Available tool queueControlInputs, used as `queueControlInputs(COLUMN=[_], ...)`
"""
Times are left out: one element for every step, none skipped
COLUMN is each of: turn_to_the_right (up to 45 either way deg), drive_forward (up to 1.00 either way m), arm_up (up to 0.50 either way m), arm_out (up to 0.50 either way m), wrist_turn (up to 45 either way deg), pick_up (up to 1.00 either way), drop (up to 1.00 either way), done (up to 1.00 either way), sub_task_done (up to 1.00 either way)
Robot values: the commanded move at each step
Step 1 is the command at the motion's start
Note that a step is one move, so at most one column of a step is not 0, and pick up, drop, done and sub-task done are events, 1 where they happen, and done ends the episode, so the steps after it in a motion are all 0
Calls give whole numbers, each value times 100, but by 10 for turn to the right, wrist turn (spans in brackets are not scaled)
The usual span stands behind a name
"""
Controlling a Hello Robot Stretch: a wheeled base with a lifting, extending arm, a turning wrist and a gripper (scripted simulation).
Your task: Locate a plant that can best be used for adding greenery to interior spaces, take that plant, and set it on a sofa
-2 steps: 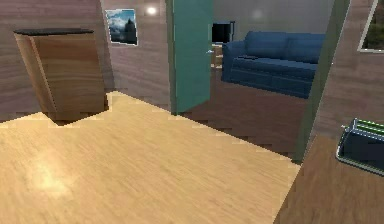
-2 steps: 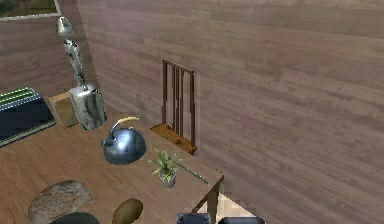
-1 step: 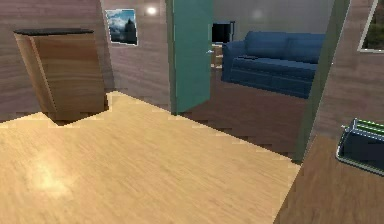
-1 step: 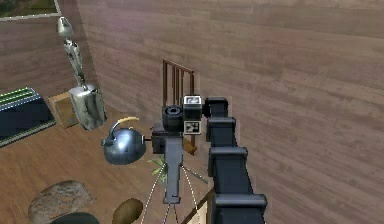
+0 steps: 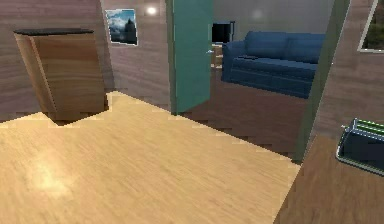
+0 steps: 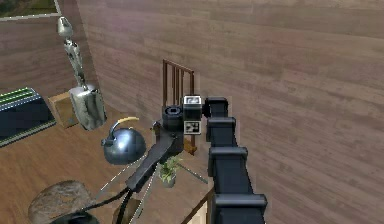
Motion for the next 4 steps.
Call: queueControlInputs(turn_to_the_right=[0, 0, 0, 0], drive_forward=[0, 0, 0, 0], arm_up=[0, 0, 0, -30], arm_out=[0, 0, 0, 0], wrist_turn=[450, 450, 270, 0], pick_up=[0, 0, 0, 0], drop=[0, 0, 0, 0], done=[0, 0, 0, 0], sub_task_done=[0, 0, 0, 0])
